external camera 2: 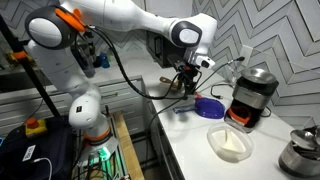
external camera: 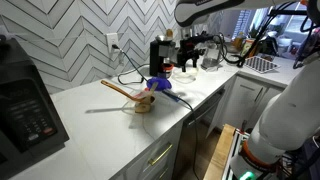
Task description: Remove the black serving spoon from the utensil holder
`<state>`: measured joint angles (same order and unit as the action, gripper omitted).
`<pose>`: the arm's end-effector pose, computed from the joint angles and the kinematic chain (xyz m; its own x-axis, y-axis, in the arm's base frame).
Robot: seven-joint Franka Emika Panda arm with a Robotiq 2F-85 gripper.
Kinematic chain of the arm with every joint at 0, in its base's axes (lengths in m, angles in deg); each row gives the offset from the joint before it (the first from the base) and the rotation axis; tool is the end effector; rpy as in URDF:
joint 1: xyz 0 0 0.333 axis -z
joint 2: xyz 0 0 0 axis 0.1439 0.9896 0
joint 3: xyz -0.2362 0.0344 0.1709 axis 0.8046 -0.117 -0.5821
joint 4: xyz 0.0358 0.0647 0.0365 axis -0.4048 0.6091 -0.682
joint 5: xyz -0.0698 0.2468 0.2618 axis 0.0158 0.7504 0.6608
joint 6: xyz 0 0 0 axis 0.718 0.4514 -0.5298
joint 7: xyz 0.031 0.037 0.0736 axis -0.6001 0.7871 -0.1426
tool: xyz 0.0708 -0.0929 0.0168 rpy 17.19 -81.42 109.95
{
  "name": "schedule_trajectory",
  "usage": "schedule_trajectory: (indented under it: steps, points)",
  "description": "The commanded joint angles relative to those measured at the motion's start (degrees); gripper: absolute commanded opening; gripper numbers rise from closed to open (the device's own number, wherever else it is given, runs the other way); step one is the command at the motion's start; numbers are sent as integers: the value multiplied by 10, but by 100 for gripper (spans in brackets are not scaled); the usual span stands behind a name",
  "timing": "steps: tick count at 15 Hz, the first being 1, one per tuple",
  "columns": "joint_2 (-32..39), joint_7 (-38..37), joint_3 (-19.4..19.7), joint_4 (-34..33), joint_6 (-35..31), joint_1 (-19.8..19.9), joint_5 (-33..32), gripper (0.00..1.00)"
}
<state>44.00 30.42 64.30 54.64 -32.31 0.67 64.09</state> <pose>0.4299 -0.1392 0.4761 0.9386 -0.2487 -0.2391 -0.2390 -0.9685 0.0695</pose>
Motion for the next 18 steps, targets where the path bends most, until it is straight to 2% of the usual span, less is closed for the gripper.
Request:
schedule_trajectory:
  steps: [1,9,12,17,18]
  points:
    - [0,0,4,-1,2,-3,0,100]
    - [33,-141,46,-102,-93,47,-14,100]
    - [55,-173,73,-150,-123,73,-14,100]
    - [114,-222,126,-252,-135,118,-9,100]
    - [77,-192,115,-210,-132,105,-6,100]
